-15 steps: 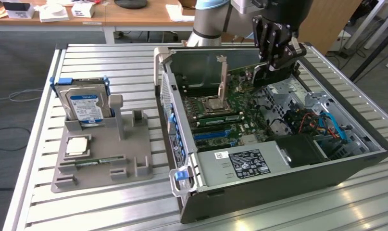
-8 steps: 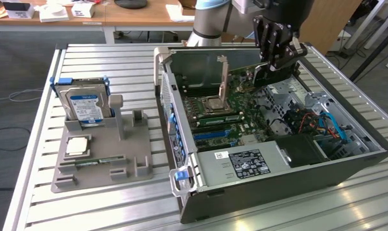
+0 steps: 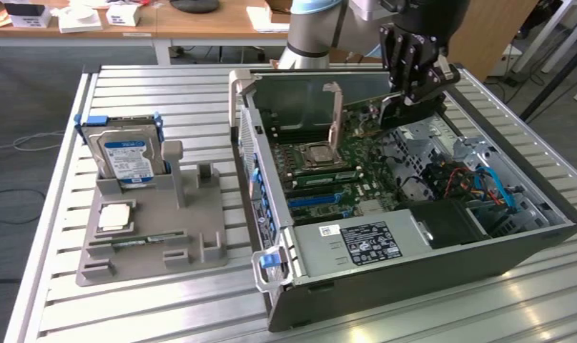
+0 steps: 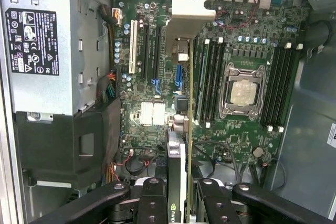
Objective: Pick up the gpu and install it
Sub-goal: 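Insert the gpu into the slot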
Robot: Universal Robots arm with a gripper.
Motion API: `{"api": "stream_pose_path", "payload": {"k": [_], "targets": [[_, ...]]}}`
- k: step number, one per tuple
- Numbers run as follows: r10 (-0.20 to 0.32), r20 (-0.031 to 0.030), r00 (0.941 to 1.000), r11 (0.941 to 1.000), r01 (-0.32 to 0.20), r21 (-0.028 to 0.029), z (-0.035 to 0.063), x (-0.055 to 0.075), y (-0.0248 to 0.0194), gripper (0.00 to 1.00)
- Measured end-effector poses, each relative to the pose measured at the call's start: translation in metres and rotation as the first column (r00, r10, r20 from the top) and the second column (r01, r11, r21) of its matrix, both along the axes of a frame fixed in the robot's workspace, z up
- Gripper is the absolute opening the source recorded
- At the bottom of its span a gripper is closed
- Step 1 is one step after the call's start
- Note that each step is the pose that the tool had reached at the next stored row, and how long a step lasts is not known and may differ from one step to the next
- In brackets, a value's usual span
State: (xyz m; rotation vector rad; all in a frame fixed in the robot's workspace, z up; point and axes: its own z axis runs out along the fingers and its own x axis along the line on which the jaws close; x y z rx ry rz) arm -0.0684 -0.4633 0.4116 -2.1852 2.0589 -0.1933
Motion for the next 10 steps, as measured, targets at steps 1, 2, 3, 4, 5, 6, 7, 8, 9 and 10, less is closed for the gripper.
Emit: {"api": "stream_pose_path", "payload": {"k": [1,2,3,4,5,6,7,8,9,10], "targets": [[0.000,-0.0006,1.0000,1.0000,0.000,0.0000,0.0000,0.0011,0.0000,0.27],[0.000,-0.0025,1.0000,1.0000,0.000,0.0000,0.0000,0.0025,0.0000,0.27],[0.000,-0.0062,1.0000,1.0000,0.000,0.0000,0.0000,0.0039,0.0000,0.27],[0.000,-0.0104,0.9999,1.0000,0.000,0.0000,0.0000,0.0049,0.0000,0.27],[0.000,-0.0135,0.9999,1.0000,0.000,0.0001,0.0000,0.0055,-0.0001,0.27],[0.000,-0.0146,0.9999,1.0000,0.000,0.0001,0.0000,0.0056,-0.0001,0.27],[0.000,-0.0170,0.9999,1.0000,0.000,0.0001,0.0000,0.0058,-0.0001,0.27],[0.000,-0.0244,0.9997,1.0000,0.000,0.0000,0.0000,0.0061,0.0000,0.27],[0.000,-0.0364,0.9993,1.0000,0.000,0.0000,0.0000,0.0062,0.0000,0.27],[0.000,-0.0540,0.9985,1.0000,0.000,-0.0001,0.0001,0.0062,0.0000,0.27]]}}
